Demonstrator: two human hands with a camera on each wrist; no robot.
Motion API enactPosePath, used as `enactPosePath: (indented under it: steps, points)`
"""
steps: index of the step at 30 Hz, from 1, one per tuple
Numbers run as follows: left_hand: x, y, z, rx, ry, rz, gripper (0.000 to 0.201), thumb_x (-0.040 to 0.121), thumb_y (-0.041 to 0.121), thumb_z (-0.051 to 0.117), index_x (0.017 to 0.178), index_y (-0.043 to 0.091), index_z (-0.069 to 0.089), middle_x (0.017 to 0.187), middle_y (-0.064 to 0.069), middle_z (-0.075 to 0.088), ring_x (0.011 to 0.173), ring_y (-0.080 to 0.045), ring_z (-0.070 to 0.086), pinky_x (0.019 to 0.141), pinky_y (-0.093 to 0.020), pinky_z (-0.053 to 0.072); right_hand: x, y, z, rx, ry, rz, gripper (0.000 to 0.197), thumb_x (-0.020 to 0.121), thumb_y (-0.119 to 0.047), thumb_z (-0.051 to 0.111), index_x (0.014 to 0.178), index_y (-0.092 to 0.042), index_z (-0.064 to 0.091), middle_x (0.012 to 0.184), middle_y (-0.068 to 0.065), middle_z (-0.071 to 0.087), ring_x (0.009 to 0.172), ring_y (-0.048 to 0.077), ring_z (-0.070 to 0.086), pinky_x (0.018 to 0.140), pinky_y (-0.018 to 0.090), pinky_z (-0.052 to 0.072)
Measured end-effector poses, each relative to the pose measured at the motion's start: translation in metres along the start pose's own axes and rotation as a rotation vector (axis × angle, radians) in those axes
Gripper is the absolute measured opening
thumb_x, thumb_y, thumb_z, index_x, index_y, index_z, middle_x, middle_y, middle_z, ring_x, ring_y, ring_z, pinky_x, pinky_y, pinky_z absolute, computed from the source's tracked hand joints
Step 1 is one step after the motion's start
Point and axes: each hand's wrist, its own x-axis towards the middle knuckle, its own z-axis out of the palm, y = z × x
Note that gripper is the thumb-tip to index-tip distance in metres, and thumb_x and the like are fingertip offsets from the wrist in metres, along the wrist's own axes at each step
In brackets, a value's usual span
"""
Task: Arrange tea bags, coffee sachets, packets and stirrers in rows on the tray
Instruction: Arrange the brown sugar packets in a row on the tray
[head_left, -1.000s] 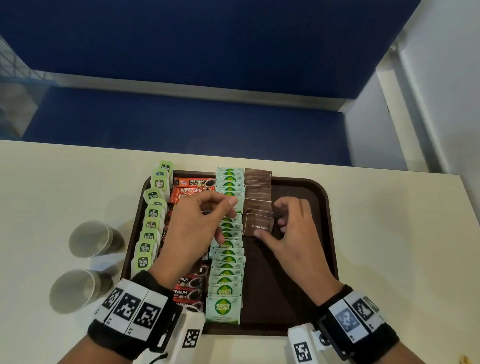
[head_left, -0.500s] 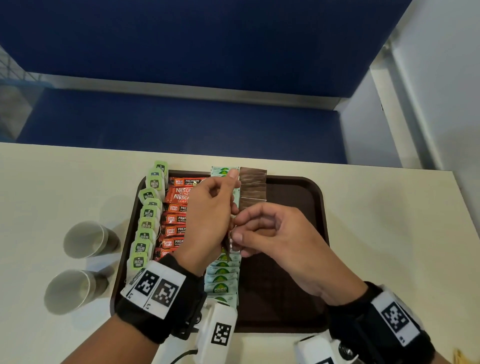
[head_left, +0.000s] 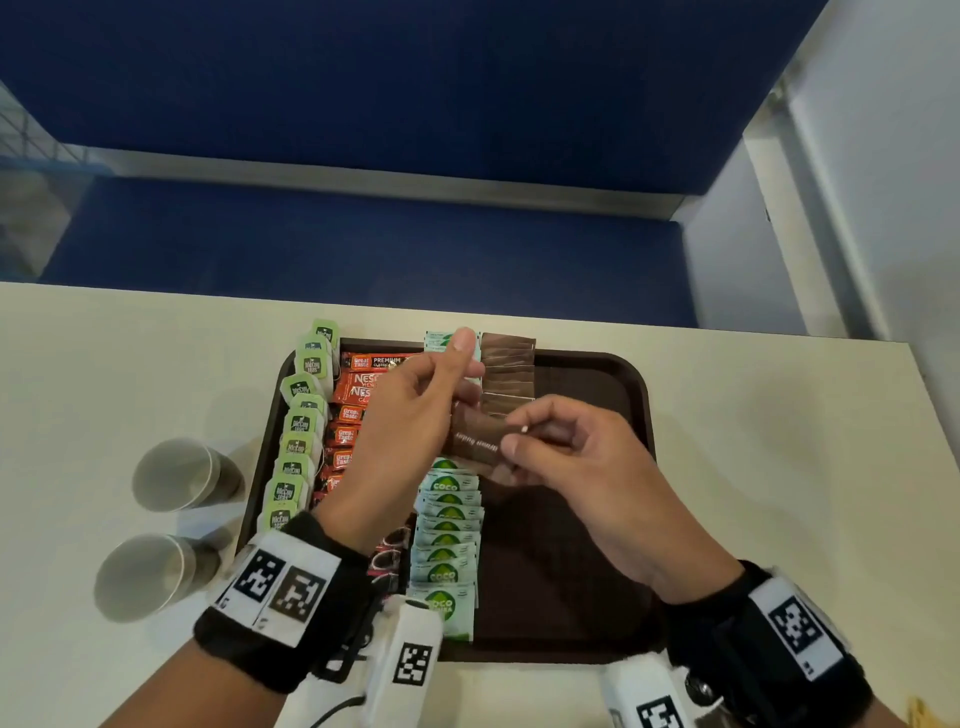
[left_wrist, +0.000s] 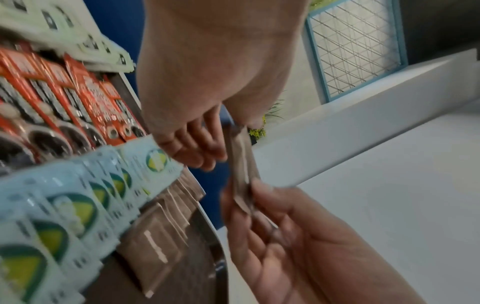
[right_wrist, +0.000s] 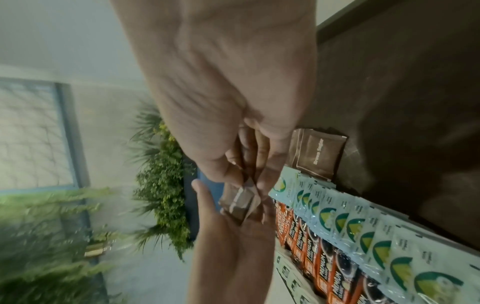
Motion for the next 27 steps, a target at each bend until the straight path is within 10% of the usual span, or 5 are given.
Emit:
enactPosePath:
  steps: [2, 12, 22, 27]
  points:
    - [-0.006, -0.002, -0.01, 0.126, -0.13, -0.004, 0.056, 0.09, 0.067, 0.061, 0.105, 0.017, 0.08, 0.096, 0.0, 0.082, 0.088, -0.012, 0.079, 0.075, -0.021, 0.061, 0.004, 0.001, -0.007, 0.02, 0.051, -0.006, 0.01, 0.098, -0.004, 0.074, 0.107, -0.004, 0.072, 0.096, 0.016, 0.08, 0.081, 0.026, 0.077, 0.088, 0.04, 0.065]
    - [-0.017, -0.012, -0.017, -0.029, -0.148, -0.036, 0.02, 0.087, 0.014, 0.083, 0.104, 0.005, 0.084, 0.092, -0.017, 0.082, 0.079, -0.022, 0.076, 0.067, -0.022, 0.061, 0.011, 0.005, -0.012, 0.23, 0.111, 0.092, 0.018, 0.097, -0.002, 0.072, 0.114, 0.005, 0.072, 0.099, 0.018, 0.08, 0.079, 0.023, 0.071, 0.079, 0.03, 0.064]
    - [-0.01, 0.001, -0.019, 0.703, -0.303, 0.239, 0.01, 0.1, 0.031, 0.075, 0.104, 0.036, 0.084, 0.086, 0.02, 0.078, 0.087, 0.003, 0.069, 0.074, -0.01, 0.051, 0.012, -0.005, -0.018, -0.514, -0.086, -0.115, 0.037, 0.092, -0.027, 0.084, 0.124, -0.039, 0.068, 0.107, -0.016, 0.077, 0.098, 0.007, 0.073, 0.084, 0.019, 0.06]
    - [-0.011, -0.001, -0.013, 0.501, -0.147, 0.219, 0.031, 0.087, 0.048, 0.082, 0.114, 0.038, 0.071, 0.092, 0.021, 0.079, 0.091, 0.01, 0.071, 0.075, -0.005, 0.05, 0.021, -0.007, -0.02, -0.334, 0.095, -0.217, 0.016, 0.094, -0.014, 0.081, 0.108, -0.021, 0.075, 0.1, -0.006, 0.08, 0.095, 0.012, 0.075, 0.086, 0.028, 0.062]
